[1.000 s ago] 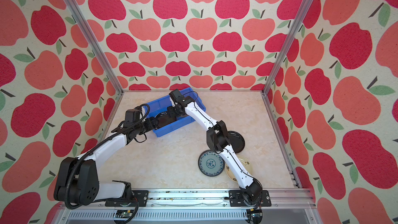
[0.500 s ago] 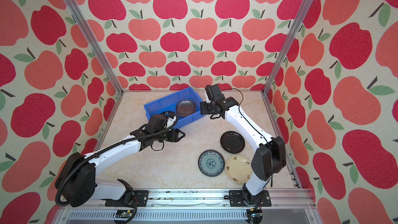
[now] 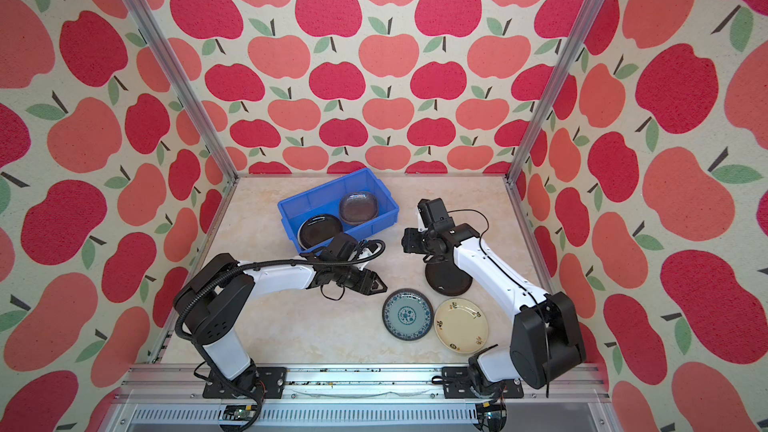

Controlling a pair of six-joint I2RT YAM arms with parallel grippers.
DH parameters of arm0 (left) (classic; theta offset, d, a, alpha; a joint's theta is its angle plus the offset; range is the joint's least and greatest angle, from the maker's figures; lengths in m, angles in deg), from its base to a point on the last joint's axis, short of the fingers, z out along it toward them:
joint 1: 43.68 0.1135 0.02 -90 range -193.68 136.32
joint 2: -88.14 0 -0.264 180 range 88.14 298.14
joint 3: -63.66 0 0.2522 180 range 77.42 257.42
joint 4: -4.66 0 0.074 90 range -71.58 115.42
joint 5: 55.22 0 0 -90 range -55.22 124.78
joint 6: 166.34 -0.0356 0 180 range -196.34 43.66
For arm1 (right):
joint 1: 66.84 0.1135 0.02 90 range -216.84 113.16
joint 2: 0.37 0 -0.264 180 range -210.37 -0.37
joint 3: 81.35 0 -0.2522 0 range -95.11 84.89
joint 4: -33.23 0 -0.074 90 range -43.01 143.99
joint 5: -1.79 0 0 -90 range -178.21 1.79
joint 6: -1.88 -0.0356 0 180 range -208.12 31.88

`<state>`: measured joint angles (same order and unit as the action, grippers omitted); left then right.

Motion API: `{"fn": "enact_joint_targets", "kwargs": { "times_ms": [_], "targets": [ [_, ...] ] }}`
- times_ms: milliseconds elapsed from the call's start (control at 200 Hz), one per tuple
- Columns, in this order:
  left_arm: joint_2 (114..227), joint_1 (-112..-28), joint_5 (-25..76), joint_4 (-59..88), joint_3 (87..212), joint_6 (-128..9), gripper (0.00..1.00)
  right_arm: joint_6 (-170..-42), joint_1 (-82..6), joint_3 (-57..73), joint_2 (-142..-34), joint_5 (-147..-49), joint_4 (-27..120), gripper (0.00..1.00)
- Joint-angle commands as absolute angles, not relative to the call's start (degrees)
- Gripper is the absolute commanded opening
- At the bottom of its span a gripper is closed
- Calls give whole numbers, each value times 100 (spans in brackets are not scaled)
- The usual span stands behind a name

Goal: Place the plates into the plastic bin on the countertop

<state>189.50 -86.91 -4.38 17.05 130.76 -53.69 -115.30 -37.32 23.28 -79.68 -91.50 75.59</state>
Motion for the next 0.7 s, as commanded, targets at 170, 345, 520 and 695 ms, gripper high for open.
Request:
{"fn": "enact_joint_targets", "kwargs": {
  "times_ms": [170,345,520,695],
  "targets": [
    [19501,-8885,-839,1583,13411,-5490,47,-11738,-3920,2800,-7332,-9353,7239,59],
    [19757,-8982,-809,1701,13561,-5507,42,-11800,-3933,3029,-7130,-9375,7148,59],
    [20005,-9009,-802,1716,13659,-5331,27,-11834,-3981,3251,-6998,-9341,7076,59],
    [20125,-9029,-660,1779,13704,-5202,20,-11871,-4003,3348,-6969,-9381,7010,59]
  ]
}}
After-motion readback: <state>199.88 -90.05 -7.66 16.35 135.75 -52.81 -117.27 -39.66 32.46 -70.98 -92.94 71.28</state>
